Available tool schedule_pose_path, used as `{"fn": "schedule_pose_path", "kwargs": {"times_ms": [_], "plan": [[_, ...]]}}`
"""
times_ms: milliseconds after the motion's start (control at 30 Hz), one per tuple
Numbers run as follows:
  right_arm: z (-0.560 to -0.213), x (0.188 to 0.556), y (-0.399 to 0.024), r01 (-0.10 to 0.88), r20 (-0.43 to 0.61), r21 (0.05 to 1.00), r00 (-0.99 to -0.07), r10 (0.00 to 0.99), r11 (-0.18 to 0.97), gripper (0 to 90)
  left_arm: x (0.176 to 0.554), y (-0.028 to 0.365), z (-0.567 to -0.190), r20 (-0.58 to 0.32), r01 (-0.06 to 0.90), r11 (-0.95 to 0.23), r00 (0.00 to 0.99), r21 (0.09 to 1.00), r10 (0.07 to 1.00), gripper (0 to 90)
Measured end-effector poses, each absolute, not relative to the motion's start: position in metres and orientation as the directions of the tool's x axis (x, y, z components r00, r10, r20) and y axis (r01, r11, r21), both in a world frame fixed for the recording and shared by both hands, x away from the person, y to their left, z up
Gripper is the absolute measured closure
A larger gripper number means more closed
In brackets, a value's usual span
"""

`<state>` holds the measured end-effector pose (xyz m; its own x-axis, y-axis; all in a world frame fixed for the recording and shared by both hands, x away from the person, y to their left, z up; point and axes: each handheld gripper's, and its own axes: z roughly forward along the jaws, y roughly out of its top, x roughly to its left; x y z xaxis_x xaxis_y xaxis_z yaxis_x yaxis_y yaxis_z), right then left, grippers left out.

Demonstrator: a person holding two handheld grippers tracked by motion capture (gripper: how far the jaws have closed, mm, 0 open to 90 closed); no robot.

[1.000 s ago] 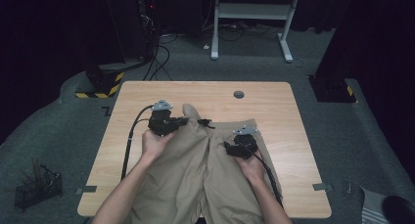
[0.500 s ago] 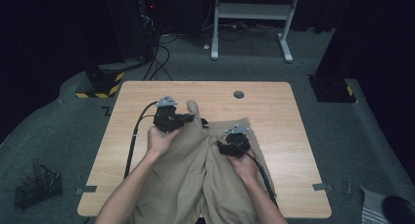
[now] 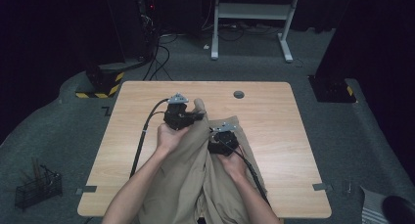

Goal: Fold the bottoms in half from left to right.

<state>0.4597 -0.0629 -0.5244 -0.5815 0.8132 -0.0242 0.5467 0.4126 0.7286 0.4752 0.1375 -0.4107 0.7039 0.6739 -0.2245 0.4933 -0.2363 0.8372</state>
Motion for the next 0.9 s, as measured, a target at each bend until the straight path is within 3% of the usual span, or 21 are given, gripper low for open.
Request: {"fn": "schedule_pose_path", "kwargs": {"times_ms": [233, 467, 567, 900], "plan": [[-0.523, 0.459, -0.068, 0.551, 0.010, 0.732, -0.597, 0.802, 0.401, 35.1, 0.477, 0.135, -0.415, -0.230, 0.498, -0.236, 0.704, 0.835, 0.672, 88.5], [-0.501, 0.444, -0.110, 0.497, -0.018, 0.785, -0.579, 0.815, 0.371, 36.4, 0.476, 0.136, -0.417, -0.231, 0.498, -0.232, 0.702, 0.835, 0.674, 88.6], [-0.507, 0.444, -0.138, 0.514, -0.074, 0.752, -0.555, 0.828, 0.412, 32.9, 0.476, 0.136, -0.418, -0.233, 0.499, -0.230, 0.701, 0.836, 0.674, 88.5], [-0.523, 0.444, -0.158, 0.568, -0.014, 0.725, -0.553, 0.833, 0.390, 30.7, 0.477, 0.132, -0.417, -0.231, 0.495, -0.232, 0.705, 0.837, 0.671, 88.5]]}}
